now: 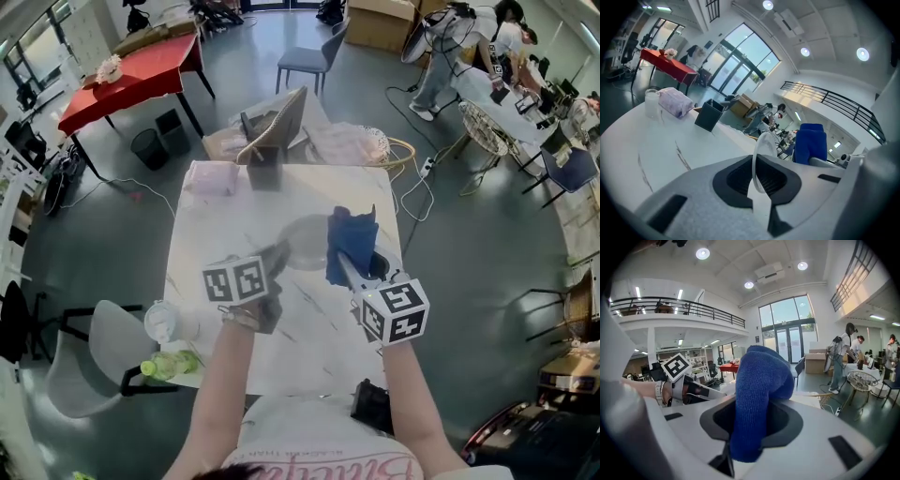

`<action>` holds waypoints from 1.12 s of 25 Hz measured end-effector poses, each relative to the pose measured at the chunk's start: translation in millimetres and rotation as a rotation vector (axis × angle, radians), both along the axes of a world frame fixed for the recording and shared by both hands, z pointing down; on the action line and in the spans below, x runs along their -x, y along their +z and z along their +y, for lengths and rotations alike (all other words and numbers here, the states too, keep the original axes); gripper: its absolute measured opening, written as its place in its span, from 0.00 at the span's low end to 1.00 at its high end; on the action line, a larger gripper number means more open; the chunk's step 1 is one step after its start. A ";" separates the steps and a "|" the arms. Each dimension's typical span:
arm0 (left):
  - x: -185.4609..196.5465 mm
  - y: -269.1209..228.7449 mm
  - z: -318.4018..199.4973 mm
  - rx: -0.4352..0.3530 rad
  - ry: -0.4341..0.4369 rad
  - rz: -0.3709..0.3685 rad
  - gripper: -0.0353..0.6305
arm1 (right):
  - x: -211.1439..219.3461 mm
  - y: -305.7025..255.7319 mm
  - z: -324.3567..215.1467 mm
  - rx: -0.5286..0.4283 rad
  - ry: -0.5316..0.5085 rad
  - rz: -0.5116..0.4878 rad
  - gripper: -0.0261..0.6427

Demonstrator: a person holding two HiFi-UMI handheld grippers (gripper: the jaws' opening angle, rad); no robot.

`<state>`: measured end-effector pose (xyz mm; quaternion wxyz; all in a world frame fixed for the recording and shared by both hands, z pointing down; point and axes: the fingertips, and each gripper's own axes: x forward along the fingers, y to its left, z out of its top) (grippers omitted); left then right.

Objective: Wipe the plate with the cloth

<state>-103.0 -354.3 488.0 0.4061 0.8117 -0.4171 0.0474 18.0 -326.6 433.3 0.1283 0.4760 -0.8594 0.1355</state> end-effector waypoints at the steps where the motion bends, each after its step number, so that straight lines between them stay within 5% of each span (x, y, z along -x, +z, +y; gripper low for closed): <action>1: 1.2 -4.0 5.4 -0.012 -0.007 0.002 0.08 | 2.7 -4.3 5.8 -0.009 -0.007 -0.007 0.21; 8: 1.3 -32.6 42.9 -0.086 -0.045 0.051 0.08 | 38.7 -40.6 42.1 -0.126 -0.106 -0.005 0.21; 16: -5.8 -58.2 62.1 -0.159 -0.012 -0.010 0.08 | 87.5 -58.1 43.0 -0.180 -0.251 0.073 0.21; 28: 1.3 -76.5 73.3 -0.189 -0.004 0.016 0.08 | 29.3 -55.5 15.2 -0.157 -0.013 0.052 0.21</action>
